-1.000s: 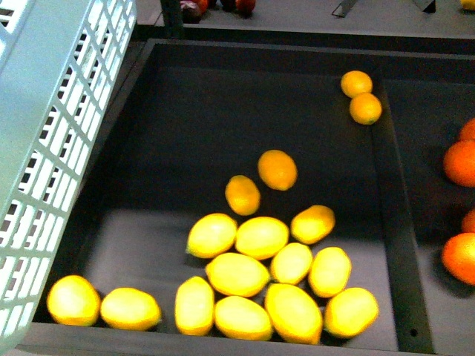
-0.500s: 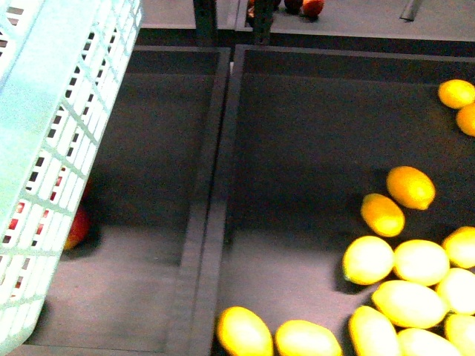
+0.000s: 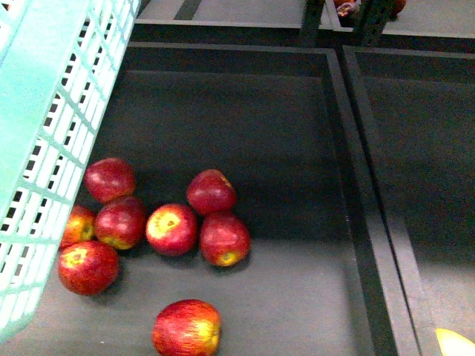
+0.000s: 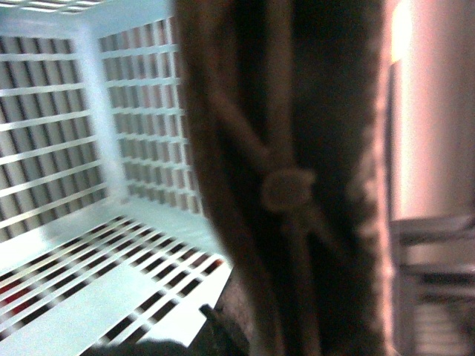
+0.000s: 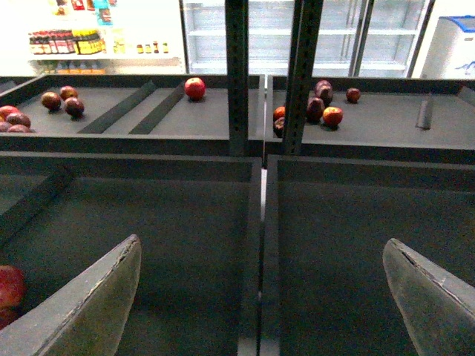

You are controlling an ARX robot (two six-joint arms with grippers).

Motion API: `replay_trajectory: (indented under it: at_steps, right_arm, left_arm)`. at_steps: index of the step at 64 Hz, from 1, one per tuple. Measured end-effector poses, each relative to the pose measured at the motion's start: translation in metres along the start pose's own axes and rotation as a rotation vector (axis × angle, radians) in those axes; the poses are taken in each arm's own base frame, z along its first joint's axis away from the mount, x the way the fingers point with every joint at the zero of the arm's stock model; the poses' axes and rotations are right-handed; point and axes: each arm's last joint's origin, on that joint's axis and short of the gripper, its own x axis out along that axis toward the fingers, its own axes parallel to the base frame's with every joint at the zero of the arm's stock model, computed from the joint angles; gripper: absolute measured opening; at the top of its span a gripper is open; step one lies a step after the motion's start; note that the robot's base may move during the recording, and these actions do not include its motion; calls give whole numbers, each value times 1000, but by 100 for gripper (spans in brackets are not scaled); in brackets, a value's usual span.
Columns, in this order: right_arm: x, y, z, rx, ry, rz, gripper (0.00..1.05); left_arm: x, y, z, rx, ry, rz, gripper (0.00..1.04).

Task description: Pick lemon and mango into basket

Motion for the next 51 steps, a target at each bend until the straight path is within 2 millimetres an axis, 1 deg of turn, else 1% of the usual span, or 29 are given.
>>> replay_trajectory:
  at_steps: [1,3,4,5,8,9,14,19,21,26,37,38,45,51]
  right_arm:
    - [0,0,0,0,0,-1,96]
    - [0,0,0,0,0,-1,96]
    - [0,0,0,0,0,-1,96]
    - [0,0,0,0,0,-1,96]
    - [0,0,0,0,0,-1,96]
    - [0,0,0,0,0,-1,96]
    - [0,0,0,0,0,-1,96]
    - [0,0,0,0,0,-2,96]
    - [0,0,0,0,0,-2,96]
    - [0,0,0,0,0,-2,96]
    - [0,0,0,0,0,-2,96]
    - [0,0,0,0,0,-2,96]
    - [0,0,0,0,0,-2,96]
    - [0,0,0,0,0,-2,96]
  left_arm:
    - [1,-2,-1,33,25,22,5]
    - [5,-8,-5,162,87,91,5]
    - [7,-10,-6,186,106,110,5]
    - [11,-12,-11,259,145,144,5]
    - [23,-13,-21,371,207,180,5]
    - [30,-14,-27,414,233,191,5]
    - [55,-12,-48,493,298,228,5]
    - [84,-13,-75,555,359,242,5]
    - [88,-15,-80,563,374,237,5]
    - [103,-24,-102,579,448,202,5]
    - [123,-35,-146,575,612,130,5]
    - [126,-36,-154,575,640,119,5]
    - [129,-38,-178,582,722,87,5]
    - [125,-39,-194,595,783,46,5]
